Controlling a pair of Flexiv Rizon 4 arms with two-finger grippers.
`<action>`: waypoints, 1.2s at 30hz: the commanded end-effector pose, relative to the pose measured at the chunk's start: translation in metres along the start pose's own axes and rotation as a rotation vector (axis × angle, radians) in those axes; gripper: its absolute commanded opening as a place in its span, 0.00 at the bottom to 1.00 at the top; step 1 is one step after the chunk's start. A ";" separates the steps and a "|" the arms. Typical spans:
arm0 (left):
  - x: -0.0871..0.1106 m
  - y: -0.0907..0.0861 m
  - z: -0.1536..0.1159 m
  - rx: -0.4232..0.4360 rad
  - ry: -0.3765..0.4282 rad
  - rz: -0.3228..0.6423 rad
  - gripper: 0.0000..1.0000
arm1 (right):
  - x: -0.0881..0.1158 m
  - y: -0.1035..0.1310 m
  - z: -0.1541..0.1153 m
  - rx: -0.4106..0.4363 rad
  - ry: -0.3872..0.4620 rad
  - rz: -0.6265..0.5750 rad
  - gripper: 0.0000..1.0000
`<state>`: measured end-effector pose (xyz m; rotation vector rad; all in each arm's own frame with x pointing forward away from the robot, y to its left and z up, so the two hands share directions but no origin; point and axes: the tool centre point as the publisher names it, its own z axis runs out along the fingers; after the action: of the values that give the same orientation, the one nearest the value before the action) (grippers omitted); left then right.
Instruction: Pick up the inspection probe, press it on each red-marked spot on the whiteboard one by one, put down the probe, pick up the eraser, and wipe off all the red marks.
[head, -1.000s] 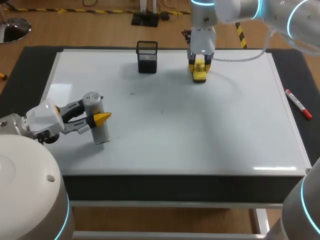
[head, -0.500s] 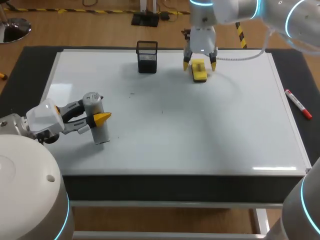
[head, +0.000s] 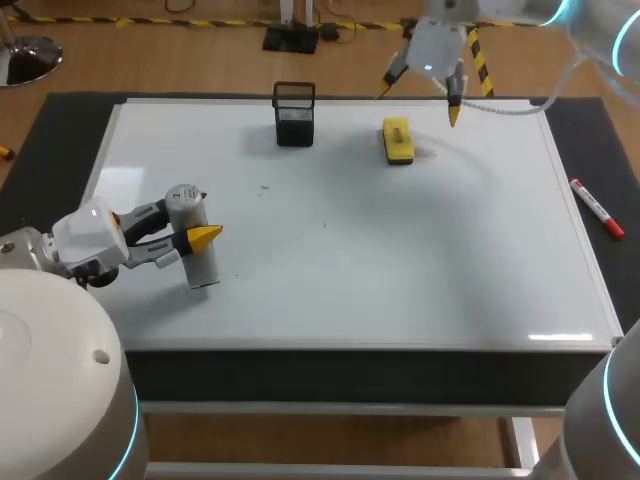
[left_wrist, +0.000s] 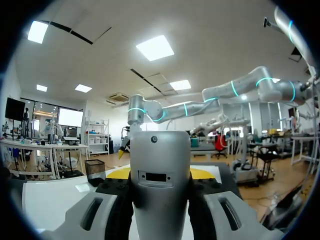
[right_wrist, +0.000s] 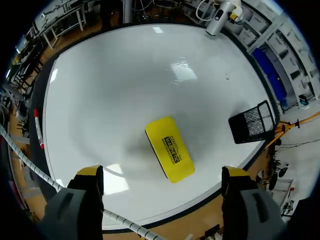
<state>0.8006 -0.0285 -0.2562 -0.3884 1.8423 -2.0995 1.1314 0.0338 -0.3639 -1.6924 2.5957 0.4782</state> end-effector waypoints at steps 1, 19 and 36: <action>0.001 0.000 0.000 0.004 -0.002 0.003 0.00 | 0.012 -0.011 -0.026 -0.098 -0.099 0.103 1.00; 0.001 0.000 0.000 0.004 -0.002 0.003 0.00 | 0.038 -0.023 -0.104 -0.397 -0.204 0.432 1.00; 0.001 0.000 0.000 0.004 -0.002 0.003 0.00 | 0.040 -0.022 -0.118 -0.395 -0.255 0.409 1.00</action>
<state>0.8006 -0.0286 -0.2562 -0.3883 1.8423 -2.0996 1.1438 -0.0373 -0.2638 -1.0338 2.7678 1.1640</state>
